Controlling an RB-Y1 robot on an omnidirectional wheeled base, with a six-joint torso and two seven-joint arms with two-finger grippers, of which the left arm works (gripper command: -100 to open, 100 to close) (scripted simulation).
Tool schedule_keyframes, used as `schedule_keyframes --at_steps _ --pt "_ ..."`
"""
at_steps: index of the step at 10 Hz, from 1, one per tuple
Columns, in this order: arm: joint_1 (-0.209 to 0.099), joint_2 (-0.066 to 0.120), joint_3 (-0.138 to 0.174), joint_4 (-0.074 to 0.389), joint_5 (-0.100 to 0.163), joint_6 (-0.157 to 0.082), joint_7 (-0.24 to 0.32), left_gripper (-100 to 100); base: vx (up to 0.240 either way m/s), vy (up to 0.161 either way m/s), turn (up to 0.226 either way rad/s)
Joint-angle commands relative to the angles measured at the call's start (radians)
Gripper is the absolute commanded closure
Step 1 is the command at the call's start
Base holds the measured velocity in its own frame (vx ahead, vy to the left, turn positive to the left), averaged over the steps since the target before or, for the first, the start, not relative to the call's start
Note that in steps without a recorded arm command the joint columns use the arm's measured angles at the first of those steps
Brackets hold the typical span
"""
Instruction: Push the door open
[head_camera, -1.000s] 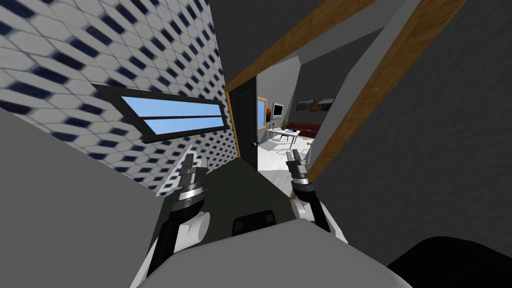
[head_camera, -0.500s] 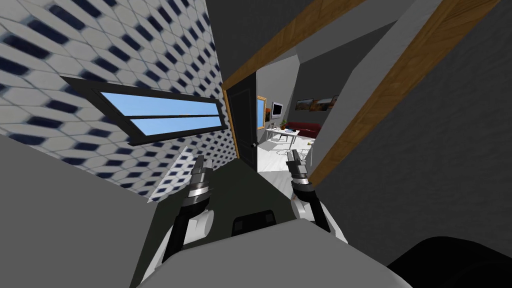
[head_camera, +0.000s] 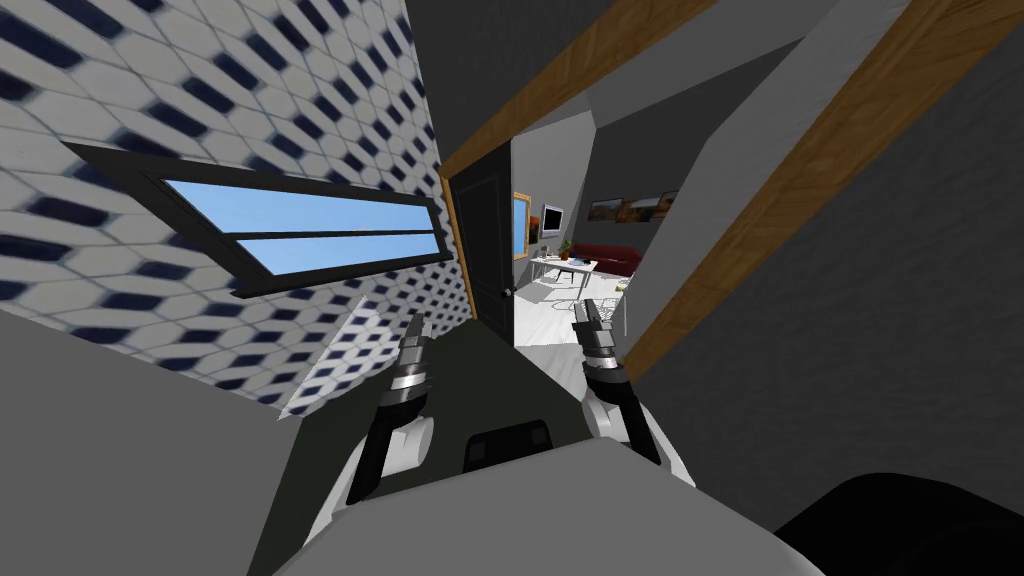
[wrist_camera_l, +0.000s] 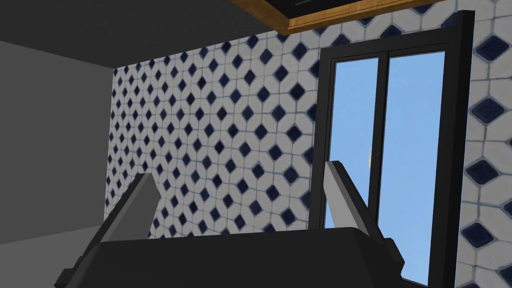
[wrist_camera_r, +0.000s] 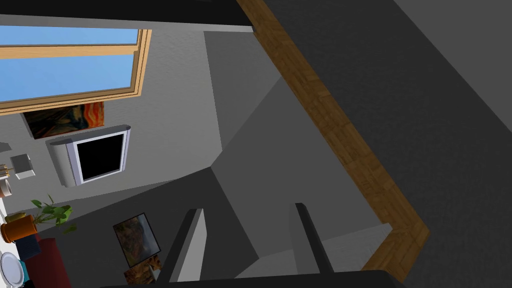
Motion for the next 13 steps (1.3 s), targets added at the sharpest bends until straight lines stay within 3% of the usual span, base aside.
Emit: schedule_keyframes --at_steps 1,13 --pt "-0.01 0.008 -0.005 0.035 -0.009 -0.014 -0.026 -100 0.093 0.012 -0.036" --pt "-0.127 0.051 -0.042 0.341 -0.09 -0.114 -0.229 -100 0.098 0.016 -0.048"
